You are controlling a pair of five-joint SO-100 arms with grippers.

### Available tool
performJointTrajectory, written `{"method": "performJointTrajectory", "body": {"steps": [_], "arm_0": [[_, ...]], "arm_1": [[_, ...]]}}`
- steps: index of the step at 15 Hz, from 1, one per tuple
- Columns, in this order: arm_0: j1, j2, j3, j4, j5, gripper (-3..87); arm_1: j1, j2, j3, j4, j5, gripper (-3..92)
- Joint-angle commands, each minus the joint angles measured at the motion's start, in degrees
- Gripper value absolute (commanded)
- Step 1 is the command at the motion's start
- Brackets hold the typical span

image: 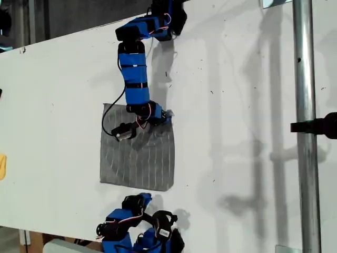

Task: Grasp corners of a towel and fold twice.

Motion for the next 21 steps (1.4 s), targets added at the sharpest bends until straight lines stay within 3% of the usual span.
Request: {"method": "performJointTrajectory", "body": {"steps": [1, 4, 7, 10, 17, 19, 20, 21], "arm_0": [[2.46, -1.32, -6.33, -0.79, 6.24, 30.2], [2.72, -2.29, -3.25, -3.25, 9.84, 30.3], [2.99, -2.46, 12.48, -18.19, 8.44, 29.5], [3.69, -6.68, 19.86, -26.37, 5.8, 28.9], [6.33, -19.95, 25.84, -35.33, -5.54, 27.6], [8.17, -25.4, 22.06, -33.84, -8.79, 25.3], [8.7, -27.42, 20.3, -32.34, -10.46, 21.1], [8.7, -28.04, 19.6, -31.73, -11.51, 10.6]], "arm_1": [[-0.35, 0.0, -0.18, -0.97, 0.18, -0.3], [-0.44, 0.0, -0.18, -1.05, 0.53, -0.3], [-0.88, 0.09, -0.18, -1.32, 0.7, -0.3], [-1.05, 0.35, -0.26, -1.32, 0.7, -0.3], [-2.02, 2.99, -0.09, 0.26, 1.32, -0.3], [-2.37, 3.43, -0.09, 0.53, 1.67, -0.3], [-2.46, 3.78, -0.09, 0.62, 1.67, -0.3], [-2.46, 4.13, 0.0, 0.79, 1.67, -0.3]]}}
